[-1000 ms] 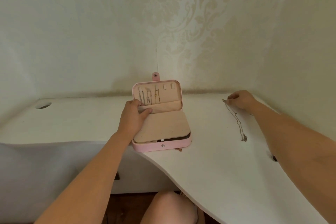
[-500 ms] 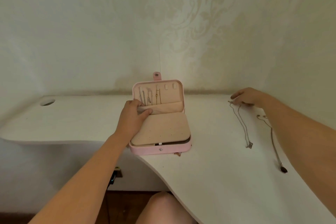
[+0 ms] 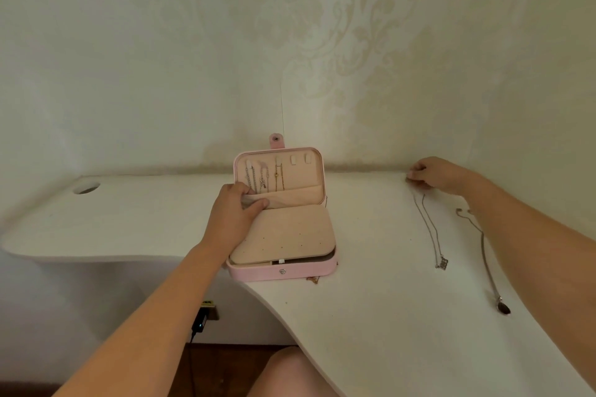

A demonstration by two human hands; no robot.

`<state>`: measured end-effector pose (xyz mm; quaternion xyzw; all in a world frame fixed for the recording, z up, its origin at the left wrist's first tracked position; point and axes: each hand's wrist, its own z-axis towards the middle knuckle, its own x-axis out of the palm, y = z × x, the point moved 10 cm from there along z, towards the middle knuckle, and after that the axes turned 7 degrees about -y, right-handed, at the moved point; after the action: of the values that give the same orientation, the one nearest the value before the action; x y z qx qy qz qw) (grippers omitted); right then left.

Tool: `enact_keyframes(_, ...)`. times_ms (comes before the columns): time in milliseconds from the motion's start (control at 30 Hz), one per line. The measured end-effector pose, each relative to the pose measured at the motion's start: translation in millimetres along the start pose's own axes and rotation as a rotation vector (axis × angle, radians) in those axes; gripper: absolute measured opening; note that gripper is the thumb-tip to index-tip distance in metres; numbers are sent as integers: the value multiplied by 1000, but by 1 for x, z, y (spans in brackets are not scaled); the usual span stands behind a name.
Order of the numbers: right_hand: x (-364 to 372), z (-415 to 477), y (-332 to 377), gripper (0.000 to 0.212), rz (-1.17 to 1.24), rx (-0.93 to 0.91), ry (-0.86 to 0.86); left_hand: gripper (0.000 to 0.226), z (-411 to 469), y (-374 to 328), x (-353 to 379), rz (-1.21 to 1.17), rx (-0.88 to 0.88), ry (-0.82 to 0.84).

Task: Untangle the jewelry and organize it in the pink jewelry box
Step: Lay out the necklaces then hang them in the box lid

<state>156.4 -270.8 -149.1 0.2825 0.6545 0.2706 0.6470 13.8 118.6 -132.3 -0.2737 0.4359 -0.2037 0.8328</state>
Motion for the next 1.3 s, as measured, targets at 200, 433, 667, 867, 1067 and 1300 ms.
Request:
enact_keyframes(200, 3, -30, 48, 9, 404, -32, 227, 25, 0, -1, 0, -12, 9, -2)
enact_keyframes(433, -16, -68, 119, 10, 192, -189, 281, 23, -2, -2, -1, -27, 11, -2)
enact_keyframes(667, -27, -107, 177, 17, 433, -235, 329, 29, -3, -1, 0, -40, 8, 6)
enact_keyframes(867, -31, -130, 237, 12, 464, -368, 312, 31, -2, -1, 0, -61, -9, 7)
enact_keyframes(1067, -15, -134, 298, 8, 548, -483, 274, 34, -3, -1, 0, -62, -11, 18)
enact_keyframes(1300, 23, -124, 353, 8, 635, -532, 259, 33, -1, 4, 2, -79, -23, 11)
